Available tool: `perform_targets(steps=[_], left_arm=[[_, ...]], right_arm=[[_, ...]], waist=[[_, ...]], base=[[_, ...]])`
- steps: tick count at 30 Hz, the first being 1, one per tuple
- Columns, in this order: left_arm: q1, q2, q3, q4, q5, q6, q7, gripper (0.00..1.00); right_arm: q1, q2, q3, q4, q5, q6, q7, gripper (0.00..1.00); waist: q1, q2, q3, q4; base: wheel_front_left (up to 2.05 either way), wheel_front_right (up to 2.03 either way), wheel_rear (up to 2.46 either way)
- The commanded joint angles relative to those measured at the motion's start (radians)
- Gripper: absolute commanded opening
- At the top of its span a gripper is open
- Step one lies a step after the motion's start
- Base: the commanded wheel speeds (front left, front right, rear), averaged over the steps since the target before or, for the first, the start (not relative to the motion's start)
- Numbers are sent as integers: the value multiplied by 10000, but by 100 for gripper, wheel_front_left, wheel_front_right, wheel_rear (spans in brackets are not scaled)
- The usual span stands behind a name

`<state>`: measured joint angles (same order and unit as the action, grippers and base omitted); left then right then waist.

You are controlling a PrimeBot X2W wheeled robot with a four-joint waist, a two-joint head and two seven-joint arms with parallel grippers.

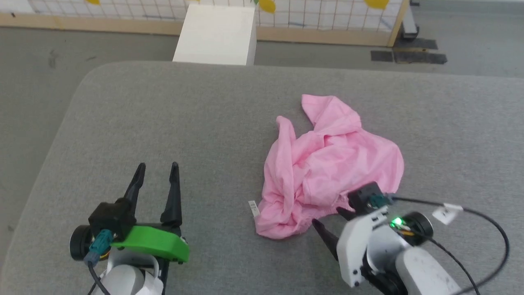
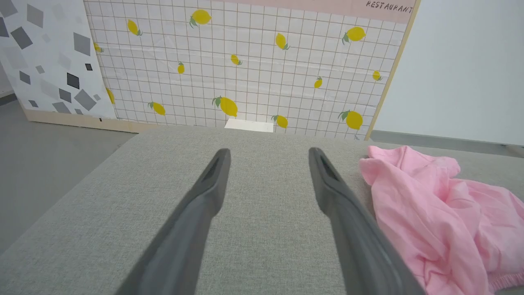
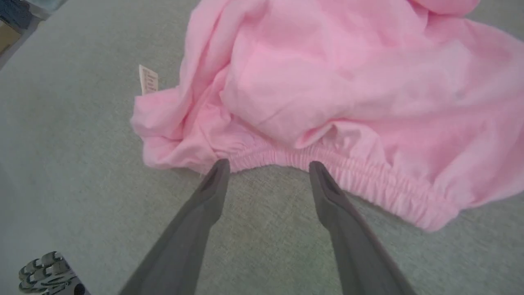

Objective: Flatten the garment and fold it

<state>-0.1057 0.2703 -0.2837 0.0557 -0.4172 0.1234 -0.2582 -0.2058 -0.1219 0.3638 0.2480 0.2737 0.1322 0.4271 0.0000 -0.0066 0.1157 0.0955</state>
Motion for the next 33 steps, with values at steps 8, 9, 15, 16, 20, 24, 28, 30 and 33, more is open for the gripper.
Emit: perform_targets(steps=[8,9,15,16,20,24,28,30,33], left_arm=[[-341,-370,90,117,239,-254,-36,100],[-357,-403,109,143,261,-284,-36,100],[-359,-532,258,302,360,-407,-36,100],[-337,-541,291,314,374,-413,-36,100],[-209,-578,418,389,426,-447,-36,100],[-50,-585,493,438,469,-470,-36,100],[124,-562,570,415,487,-464,-36,100],[217,-553,604,399,486,-449,-36,100],[344,-527,650,354,480,-420,-36,100]], right_arm=[[-1584,-175,1570,2201,1027,-15,-31,100],[-1671,-172,1803,2555,1201,-15,16,100],[-1837,-214,2945,3686,2422,-15,380,0],[-1866,-257,3038,3707,2551,-15,281,0],[-1956,-537,3042,3454,2841,-15,-725,0],[-1736,-925,2544,2894,2768,-15,-1650,0],[-1083,-1309,1498,1974,2528,-15,-2028,0],[-597,-1509,755,1505,2266,-15,-1989,0],[268,-1655,-564,723,1798,-15,-1649,0]], waist=[[0,66,530,333],[0,66,552,345],[0,66,525,332],[0,66,501,307],[0,66,291,155],[0,66,20,-19],[0,66,-183,-221],[0,66,-280,-323],[0,66,-346,-468]], base=[[0,0,0],[0,0,0],[0,0,0],[0,0,0],[0,0,0],[0,0,0],[0,0,0],[0,0,0],[0,0,0]])
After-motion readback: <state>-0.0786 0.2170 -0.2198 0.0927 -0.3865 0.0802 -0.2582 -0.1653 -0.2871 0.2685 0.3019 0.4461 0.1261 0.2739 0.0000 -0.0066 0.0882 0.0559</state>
